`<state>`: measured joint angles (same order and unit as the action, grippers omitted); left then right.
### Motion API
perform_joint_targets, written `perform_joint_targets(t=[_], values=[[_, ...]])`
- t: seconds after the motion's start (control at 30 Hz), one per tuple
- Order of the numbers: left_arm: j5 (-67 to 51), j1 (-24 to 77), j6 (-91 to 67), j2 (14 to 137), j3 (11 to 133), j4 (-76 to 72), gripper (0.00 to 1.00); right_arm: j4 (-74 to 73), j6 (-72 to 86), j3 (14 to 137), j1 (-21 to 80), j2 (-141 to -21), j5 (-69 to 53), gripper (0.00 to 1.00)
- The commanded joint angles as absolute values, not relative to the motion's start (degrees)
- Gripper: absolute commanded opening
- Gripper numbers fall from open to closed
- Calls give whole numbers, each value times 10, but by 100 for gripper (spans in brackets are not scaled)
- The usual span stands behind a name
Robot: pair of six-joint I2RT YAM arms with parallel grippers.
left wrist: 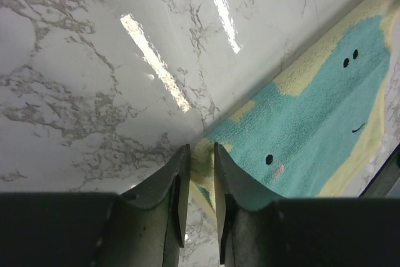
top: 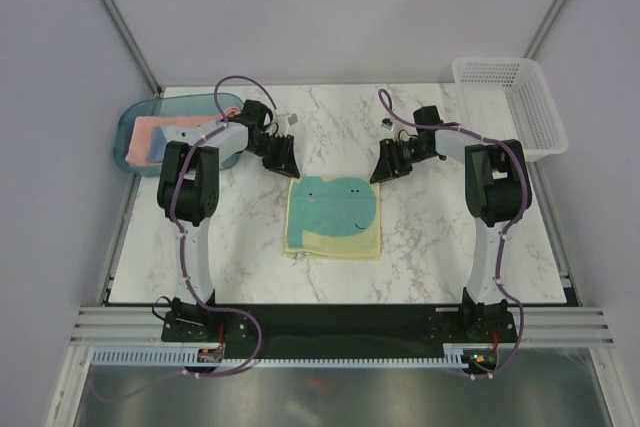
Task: Fold and stack the towels
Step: Fold the towel
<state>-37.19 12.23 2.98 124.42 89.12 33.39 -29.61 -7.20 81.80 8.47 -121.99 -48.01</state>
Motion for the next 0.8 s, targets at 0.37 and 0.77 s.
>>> perform_joint_targets(t=[0.37,0.77], values=[[-380,115,68,1252,932,357,2,-311,-127,853,84,-1243,-471,3],[-344,112,55,1265,983,362,26,-303,-144,878,84,-1243,-436,0]])
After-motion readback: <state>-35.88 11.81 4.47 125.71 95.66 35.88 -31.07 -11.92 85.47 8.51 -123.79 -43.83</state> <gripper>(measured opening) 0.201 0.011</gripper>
